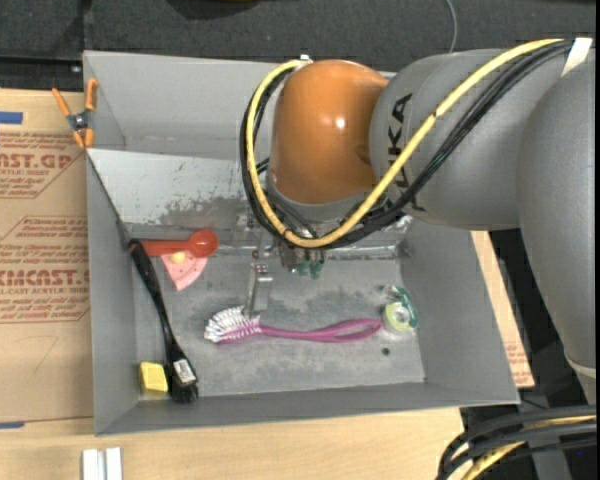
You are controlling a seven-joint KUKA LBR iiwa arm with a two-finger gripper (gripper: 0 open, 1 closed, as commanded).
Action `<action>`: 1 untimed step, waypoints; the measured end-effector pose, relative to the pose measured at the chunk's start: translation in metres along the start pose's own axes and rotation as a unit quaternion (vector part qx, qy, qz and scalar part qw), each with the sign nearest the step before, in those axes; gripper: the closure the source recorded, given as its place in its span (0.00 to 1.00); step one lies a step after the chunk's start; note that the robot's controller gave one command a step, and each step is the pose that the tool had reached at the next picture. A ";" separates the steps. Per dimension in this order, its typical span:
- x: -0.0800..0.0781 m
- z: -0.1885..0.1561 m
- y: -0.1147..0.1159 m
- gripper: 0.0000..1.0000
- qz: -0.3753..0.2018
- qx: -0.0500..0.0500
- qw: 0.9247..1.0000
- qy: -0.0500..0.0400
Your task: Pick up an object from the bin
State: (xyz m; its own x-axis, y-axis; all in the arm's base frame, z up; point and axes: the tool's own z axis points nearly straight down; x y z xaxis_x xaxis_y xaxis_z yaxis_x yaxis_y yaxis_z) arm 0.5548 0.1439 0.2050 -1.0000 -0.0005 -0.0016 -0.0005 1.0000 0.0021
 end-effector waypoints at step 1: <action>0.000 0.000 0.000 0.00 0.000 0.000 1.000 0.000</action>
Offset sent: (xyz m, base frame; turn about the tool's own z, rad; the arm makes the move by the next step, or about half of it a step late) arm -0.0093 0.0192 -0.0657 -0.0230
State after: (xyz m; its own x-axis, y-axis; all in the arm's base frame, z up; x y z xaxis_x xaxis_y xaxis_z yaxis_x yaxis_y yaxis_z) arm 0.5548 0.1440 0.2048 -1.0000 -0.0007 -0.0020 -0.0007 1.0000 0.0022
